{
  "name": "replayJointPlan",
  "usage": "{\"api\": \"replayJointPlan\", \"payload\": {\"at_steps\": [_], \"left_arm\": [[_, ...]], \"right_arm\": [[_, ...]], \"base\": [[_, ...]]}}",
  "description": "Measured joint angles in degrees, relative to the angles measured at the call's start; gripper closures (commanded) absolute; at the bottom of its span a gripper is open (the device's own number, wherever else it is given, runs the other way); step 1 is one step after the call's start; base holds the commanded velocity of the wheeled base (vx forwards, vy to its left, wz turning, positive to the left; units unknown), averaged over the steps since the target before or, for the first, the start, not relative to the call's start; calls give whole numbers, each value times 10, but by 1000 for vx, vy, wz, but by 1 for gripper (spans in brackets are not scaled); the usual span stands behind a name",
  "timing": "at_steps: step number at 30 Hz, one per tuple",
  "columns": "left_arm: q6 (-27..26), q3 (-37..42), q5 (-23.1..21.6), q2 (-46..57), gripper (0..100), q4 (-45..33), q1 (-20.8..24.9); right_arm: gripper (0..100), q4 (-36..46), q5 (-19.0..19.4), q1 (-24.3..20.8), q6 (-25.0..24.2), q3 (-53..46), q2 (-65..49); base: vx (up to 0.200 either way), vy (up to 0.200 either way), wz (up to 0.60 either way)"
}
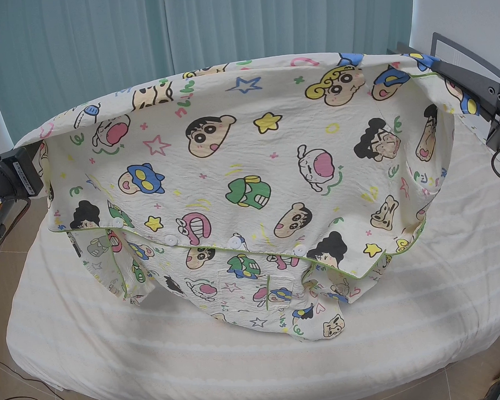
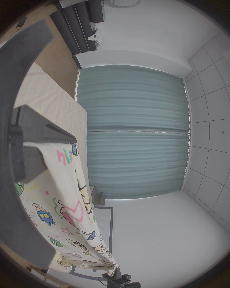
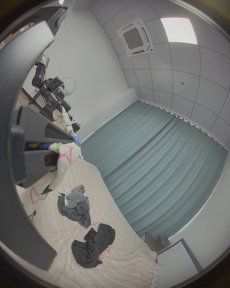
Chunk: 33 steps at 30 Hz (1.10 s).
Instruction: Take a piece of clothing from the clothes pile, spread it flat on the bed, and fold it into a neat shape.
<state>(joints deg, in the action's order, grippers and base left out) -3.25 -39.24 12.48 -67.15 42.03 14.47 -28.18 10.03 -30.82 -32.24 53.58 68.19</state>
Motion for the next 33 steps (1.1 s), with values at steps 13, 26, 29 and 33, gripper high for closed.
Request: {"api": "replayJointPlan", "payload": {"at_steps": [13,26,29,33], "left_arm": [[0,-1,0,0,100,0,-17],[0,7,2,4,100,1,-22],[0,9,2,8,100,0,-22],[0,16,1,14,100,1,-21]], "right_arm": [[100,0,2,-10,1,8,8],[100,-1,3,-11,1,5,12],[100,-4,10,-15,2,3,11],[100,-5,13,-18,3,1,9]], "base": [[0,200,0],[0,108,0],[0,0,0],[-50,0,0]]}}
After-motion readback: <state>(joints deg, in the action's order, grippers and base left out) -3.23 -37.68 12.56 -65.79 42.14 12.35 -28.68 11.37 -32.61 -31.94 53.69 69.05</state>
